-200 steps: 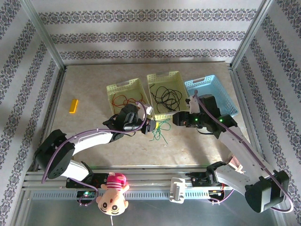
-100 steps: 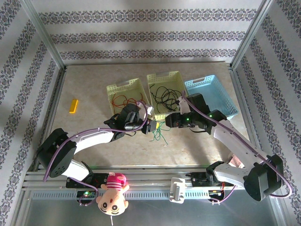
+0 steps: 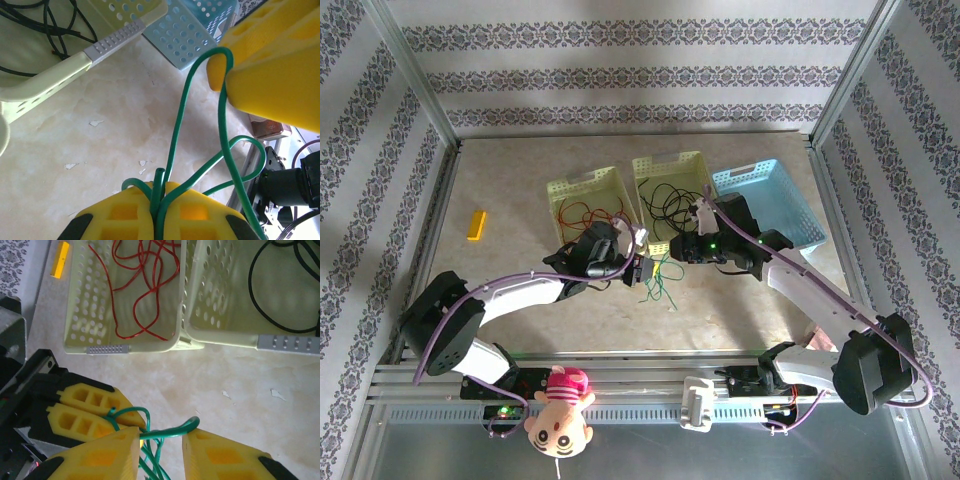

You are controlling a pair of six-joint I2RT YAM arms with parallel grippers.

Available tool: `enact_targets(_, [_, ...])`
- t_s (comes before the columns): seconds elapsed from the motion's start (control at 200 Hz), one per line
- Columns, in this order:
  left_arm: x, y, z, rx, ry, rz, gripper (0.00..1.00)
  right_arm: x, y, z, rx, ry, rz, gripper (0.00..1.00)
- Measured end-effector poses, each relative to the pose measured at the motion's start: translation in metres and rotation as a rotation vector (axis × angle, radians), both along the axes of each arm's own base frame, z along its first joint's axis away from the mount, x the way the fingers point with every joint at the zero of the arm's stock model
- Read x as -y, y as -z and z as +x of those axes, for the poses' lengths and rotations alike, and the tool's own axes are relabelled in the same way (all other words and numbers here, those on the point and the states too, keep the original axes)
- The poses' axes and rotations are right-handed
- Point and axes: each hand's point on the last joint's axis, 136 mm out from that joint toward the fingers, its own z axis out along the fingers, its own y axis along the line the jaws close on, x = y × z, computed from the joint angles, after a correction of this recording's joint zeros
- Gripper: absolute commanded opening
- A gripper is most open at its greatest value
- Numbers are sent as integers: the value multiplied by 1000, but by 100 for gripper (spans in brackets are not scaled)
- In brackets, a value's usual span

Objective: Untangle the cables

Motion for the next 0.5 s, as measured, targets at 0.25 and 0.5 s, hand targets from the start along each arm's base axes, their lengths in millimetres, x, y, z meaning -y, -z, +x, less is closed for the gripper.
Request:
enact_targets(0.25, [2,-2,-1,4,4,-3,0,-2,-1,4,-6,14,17,36])
enact_targets(0.5, [10,-4,-4,13,31,4,0,-6,2,8,-19,22,33,38])
